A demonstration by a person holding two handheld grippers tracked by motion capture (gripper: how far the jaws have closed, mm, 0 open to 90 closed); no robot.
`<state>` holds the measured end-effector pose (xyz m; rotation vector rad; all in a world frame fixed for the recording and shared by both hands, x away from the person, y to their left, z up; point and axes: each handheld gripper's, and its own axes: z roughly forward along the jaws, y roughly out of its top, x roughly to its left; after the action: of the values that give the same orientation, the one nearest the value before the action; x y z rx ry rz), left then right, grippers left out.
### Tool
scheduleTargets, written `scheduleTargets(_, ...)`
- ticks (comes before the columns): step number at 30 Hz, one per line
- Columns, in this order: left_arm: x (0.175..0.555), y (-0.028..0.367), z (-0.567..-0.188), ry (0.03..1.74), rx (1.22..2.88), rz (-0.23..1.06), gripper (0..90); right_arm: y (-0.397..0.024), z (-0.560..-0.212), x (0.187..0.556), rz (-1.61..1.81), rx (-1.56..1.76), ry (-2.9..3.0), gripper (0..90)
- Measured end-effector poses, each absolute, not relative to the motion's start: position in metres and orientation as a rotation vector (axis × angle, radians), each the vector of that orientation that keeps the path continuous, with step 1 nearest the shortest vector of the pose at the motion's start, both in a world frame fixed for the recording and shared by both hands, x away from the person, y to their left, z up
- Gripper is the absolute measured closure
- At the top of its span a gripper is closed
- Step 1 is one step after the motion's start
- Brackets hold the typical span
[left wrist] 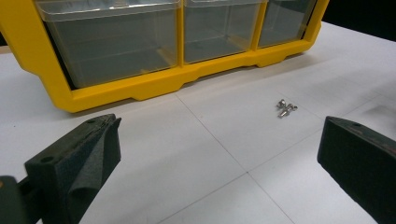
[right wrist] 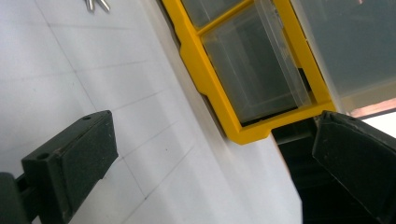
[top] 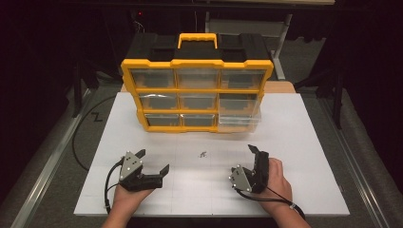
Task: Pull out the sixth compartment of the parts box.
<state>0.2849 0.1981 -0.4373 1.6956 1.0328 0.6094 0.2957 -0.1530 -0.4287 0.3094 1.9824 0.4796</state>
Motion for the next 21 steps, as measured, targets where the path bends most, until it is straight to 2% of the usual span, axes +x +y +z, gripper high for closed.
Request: scheduleTargets(21, 0.285, 0.199, -0.436, 1.046, 1.675, 0.599, 0.3, -0.174, -0.423, 0.309, 0.789, 0.664, 2.035, 0.9)
